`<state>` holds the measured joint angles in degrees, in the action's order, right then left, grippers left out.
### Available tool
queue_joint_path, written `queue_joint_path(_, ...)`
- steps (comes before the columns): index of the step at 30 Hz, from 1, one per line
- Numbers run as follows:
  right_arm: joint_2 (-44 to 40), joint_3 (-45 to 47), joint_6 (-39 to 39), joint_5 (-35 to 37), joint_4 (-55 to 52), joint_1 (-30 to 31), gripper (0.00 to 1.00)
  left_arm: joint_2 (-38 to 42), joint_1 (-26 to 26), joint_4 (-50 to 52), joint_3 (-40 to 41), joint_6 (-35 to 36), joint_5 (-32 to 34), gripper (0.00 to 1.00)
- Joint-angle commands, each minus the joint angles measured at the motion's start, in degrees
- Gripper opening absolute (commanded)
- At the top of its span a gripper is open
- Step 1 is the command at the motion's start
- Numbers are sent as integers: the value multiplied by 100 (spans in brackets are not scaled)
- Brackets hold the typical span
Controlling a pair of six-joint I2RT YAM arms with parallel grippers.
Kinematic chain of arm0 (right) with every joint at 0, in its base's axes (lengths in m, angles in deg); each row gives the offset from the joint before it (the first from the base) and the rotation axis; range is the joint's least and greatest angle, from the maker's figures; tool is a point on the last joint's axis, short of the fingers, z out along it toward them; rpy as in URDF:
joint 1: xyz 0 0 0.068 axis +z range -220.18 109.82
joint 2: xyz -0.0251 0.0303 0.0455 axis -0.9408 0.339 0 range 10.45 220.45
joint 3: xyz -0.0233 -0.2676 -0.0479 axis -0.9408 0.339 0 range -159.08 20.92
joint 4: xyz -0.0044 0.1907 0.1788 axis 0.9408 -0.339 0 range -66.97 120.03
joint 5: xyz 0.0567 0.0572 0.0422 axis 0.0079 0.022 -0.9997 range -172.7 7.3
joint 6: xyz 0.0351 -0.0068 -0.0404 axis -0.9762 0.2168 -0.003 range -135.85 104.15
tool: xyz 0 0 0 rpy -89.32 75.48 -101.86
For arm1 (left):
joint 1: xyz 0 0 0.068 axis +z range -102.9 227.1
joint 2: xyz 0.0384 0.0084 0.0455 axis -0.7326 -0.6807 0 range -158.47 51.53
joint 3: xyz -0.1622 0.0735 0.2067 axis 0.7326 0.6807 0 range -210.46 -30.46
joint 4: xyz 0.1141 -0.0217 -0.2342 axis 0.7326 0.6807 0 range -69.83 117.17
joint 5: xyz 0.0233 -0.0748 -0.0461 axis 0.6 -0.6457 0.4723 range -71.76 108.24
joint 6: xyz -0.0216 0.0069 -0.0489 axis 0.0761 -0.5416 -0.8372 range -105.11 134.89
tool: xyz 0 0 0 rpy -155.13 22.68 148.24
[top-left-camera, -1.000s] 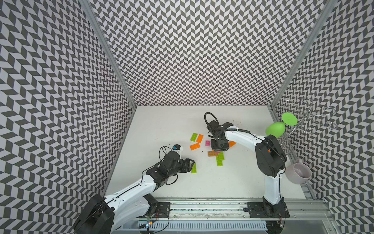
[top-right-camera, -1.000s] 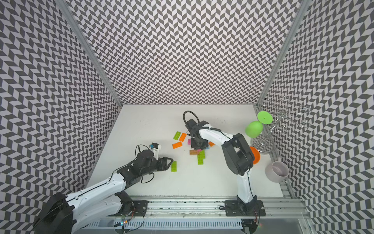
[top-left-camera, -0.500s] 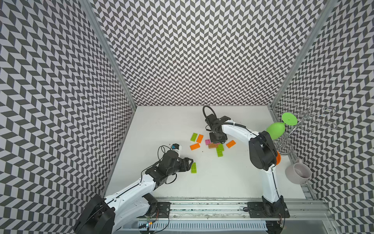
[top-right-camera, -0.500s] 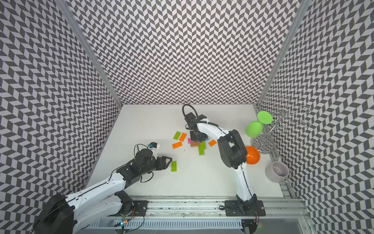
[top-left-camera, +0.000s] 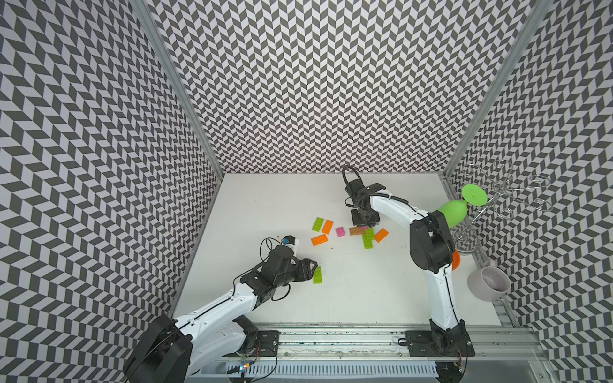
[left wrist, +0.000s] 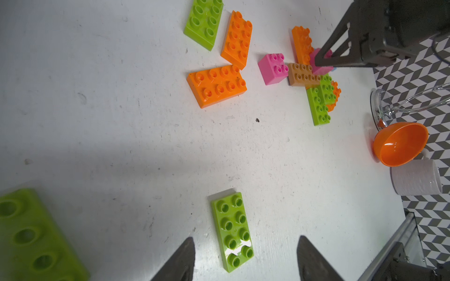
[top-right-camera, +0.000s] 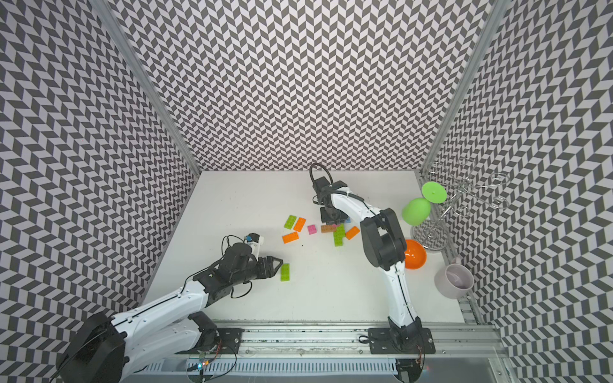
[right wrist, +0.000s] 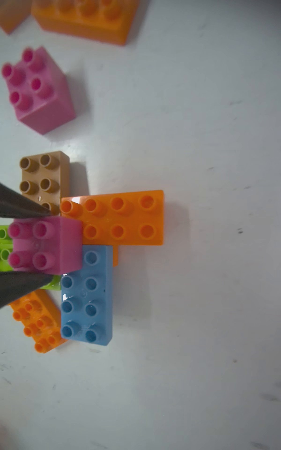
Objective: Assemble a small pinwheel with lego
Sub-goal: Move the lego brick at the center of the board.
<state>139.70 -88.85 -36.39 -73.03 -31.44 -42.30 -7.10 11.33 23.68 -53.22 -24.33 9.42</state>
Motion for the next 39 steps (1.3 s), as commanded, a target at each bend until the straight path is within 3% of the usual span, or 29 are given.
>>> queue_joint_path(1,899,-557,6,-346,-262,-37,0,-43,66,-52,-284,106,-76,66)
queue_joint_path(7,1449,-1261,-98,-536,-611,-168,0,-76,112,-46,-367,134,-102,66)
queue_joint_path(14,1375,-1360,-109,-699,-590,-237,22,-114,132,-108,-343,150,-183,65)
queue_joint_path(29,1126,-1915,-127,-900,-710,-277,49,24,140,-43,-375,152,-242,64)
queue_joint_path(39,368,-2209,-150,-870,-803,-317,50,99,153,76,-508,181,-166,64)
